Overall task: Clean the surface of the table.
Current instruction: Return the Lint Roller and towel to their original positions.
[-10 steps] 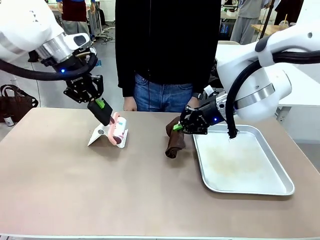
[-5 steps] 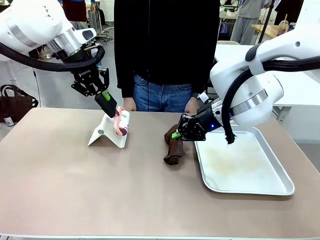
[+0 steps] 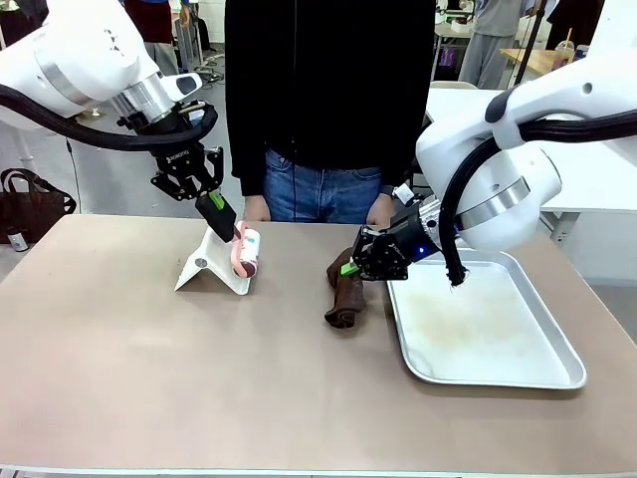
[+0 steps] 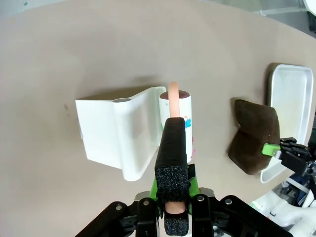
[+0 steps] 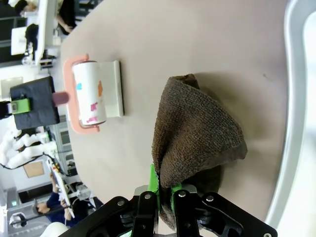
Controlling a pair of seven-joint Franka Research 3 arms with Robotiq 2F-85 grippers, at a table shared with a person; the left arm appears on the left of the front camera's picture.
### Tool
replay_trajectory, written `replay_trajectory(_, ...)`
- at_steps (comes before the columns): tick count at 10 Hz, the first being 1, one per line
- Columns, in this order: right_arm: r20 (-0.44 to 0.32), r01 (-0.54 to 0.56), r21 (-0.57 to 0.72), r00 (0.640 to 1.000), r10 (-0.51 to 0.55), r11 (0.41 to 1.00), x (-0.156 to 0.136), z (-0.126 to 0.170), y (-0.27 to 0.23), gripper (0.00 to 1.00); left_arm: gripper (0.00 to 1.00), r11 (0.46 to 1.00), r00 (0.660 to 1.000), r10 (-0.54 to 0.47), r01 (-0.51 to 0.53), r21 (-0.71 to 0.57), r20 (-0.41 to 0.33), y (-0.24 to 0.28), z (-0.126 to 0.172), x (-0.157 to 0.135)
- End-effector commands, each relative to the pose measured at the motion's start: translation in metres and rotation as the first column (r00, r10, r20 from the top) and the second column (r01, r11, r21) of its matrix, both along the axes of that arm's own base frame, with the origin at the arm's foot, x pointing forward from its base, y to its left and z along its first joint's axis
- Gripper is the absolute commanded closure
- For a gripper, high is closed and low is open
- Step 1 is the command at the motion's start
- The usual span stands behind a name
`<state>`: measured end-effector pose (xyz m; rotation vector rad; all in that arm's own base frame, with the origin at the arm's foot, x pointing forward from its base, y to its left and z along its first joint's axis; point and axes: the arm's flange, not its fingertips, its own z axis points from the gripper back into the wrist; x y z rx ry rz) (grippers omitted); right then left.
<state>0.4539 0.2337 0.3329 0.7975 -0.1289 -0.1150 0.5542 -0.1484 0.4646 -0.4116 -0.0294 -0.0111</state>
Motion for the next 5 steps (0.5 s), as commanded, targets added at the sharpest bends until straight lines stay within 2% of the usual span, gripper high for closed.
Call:
replay_trajectory(1,-0.015,0.017,-0.008,1.0,-0.017,1.0,0.006,0.003,0.004,0.89,0.77,0.999,1.0,0.017,-0.016,0.043,-0.018,-0.002,0.001,0.008)
replay_trajectory(5,-0.027,0.017,-0.011,0.999,-0.017,1.0,0.008,0.001,0.005,0.89,0.77,0.999,1.0,0.011,-0.01,0.045,-0.022,0.002,-0.011,0.009)
